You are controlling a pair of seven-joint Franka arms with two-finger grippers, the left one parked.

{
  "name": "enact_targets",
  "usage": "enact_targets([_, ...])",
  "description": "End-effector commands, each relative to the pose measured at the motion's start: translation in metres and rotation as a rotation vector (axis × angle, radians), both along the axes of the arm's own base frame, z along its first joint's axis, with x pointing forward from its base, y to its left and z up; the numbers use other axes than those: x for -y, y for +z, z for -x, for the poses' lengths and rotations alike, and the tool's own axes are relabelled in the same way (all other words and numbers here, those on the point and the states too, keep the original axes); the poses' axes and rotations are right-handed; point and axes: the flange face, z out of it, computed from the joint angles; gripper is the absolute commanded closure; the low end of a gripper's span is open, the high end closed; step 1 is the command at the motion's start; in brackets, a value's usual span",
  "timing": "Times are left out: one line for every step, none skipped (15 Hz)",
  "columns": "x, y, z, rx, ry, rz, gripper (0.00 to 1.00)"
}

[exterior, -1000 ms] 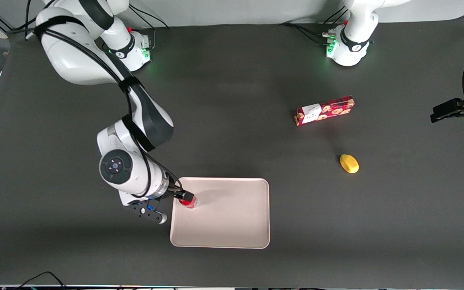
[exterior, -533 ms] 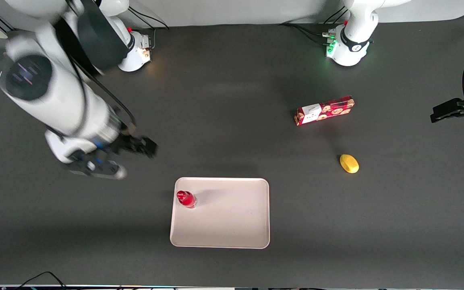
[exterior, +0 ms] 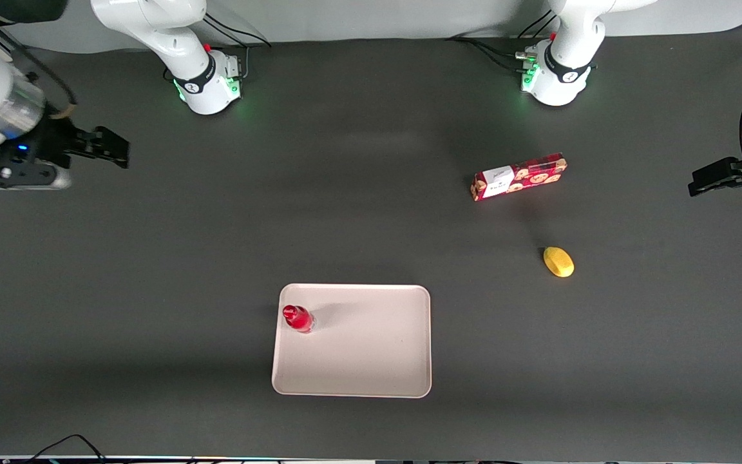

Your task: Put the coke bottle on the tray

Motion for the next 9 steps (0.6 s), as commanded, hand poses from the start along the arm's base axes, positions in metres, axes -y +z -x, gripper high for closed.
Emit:
enact_targets([0.043, -0.077, 0.072, 0.062, -0.001, -0.040, 0.00])
enact_targets([0.046, -0.090, 0.080, 0.089, 0.001, -0.032, 0.00])
enact_targets([0.046, -0.095, 0.081, 0.091, -0.003, -0.032, 0.00])
enact_targets([0.047, -0.094, 0.079, 0.089, -0.010, -0.033, 0.00])
enact_targets([0.050, -0.087, 0.075, 0.099, -0.035, -0.045, 0.00])
enact_targets([0.053, -0.081, 0.071, 0.086, -0.077, -0.055, 0.00])
enact_targets([0.054, -0.072, 0.064, 0.081, -0.108, -0.073, 0.00])
enact_targets([0.053, -0.068, 0.055, 0.071, -0.112, -0.079, 0.00])
enact_targets([0.052, -0.061, 0.050, 0.061, -0.111, -0.078, 0.00])
